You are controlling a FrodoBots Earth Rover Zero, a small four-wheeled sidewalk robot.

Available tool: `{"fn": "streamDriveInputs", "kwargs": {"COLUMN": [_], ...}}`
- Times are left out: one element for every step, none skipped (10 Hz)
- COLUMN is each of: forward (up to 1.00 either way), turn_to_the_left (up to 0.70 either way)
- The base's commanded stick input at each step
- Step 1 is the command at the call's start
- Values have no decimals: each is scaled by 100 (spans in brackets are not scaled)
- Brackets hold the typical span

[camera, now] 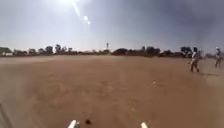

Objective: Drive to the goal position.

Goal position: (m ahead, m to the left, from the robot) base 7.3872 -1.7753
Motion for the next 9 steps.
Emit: {"fn": "streamDriveInputs", "kwargs": {"forward": [70,70,70,70,70,70,70,70,70], "turn_to_the_left": [0,0,0,0,0,0,0,0,0]}}
